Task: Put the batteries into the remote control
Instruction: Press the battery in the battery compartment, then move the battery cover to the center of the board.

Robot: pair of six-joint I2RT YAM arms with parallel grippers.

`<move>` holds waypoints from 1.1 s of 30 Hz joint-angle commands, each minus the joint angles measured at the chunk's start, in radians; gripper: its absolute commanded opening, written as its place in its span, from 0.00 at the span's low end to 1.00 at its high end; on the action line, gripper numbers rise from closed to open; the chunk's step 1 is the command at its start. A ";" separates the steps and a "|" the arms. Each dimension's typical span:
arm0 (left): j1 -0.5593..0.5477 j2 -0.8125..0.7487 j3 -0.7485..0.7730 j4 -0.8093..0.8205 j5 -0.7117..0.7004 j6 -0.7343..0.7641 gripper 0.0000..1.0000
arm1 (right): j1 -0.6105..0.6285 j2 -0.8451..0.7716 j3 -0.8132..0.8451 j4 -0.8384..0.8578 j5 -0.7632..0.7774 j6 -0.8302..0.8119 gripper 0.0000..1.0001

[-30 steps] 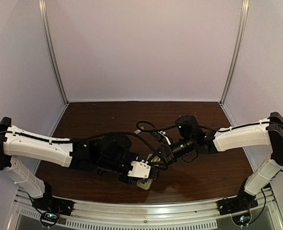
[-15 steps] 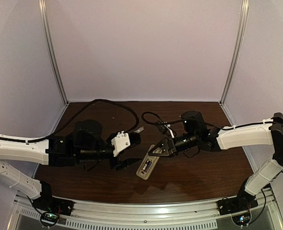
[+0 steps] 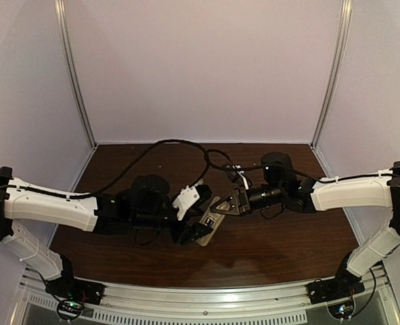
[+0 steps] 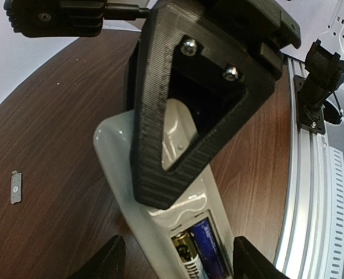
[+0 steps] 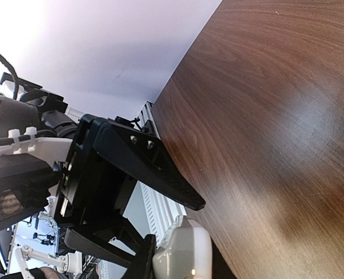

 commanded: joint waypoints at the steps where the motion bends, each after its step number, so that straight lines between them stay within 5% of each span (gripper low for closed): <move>1: 0.016 0.026 0.046 0.027 0.019 -0.073 0.63 | -0.004 -0.038 -0.003 0.068 -0.002 0.020 0.00; 13: 0.086 0.050 0.038 0.040 0.090 -0.148 0.48 | -0.004 -0.051 -0.034 0.114 -0.031 0.035 0.00; 20: 0.176 -0.008 0.060 0.055 0.166 -0.131 0.73 | -0.098 -0.071 -0.064 0.043 0.014 0.007 0.00; 26: 0.311 0.071 0.220 -0.147 0.091 -0.044 0.79 | -0.288 -0.132 -0.133 0.007 0.035 0.003 0.00; 33: 0.400 0.357 0.483 -0.337 -0.043 0.009 0.81 | -0.378 -0.154 -0.153 -0.031 0.014 -0.034 0.00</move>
